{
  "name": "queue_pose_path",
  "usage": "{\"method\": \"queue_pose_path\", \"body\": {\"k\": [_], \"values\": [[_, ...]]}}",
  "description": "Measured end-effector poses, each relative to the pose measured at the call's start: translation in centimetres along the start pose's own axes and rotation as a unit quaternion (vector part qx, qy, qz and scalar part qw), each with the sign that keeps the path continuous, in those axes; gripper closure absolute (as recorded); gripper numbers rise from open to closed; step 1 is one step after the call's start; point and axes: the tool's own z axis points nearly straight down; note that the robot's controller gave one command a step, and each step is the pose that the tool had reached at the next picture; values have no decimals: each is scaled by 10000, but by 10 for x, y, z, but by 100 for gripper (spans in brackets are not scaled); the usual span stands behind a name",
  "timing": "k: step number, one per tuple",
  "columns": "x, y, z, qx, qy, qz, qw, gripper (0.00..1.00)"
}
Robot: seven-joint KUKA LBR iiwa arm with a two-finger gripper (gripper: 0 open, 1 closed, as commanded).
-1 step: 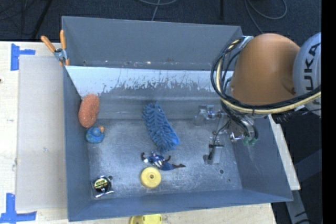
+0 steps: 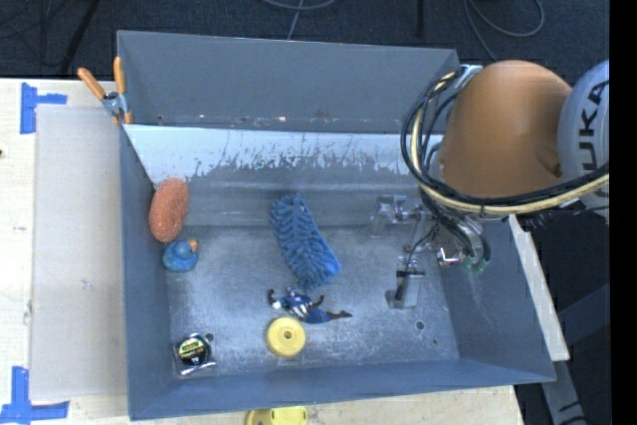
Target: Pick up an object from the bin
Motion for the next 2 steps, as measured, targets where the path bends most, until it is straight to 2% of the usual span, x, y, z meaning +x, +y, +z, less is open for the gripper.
{"method": "queue_pose_path", "body": {"k": [1,2], "values": [[-1,2,2,7,-21,29,10000,0],[-2,35,44,-12,18,-458,9989,0]]}}
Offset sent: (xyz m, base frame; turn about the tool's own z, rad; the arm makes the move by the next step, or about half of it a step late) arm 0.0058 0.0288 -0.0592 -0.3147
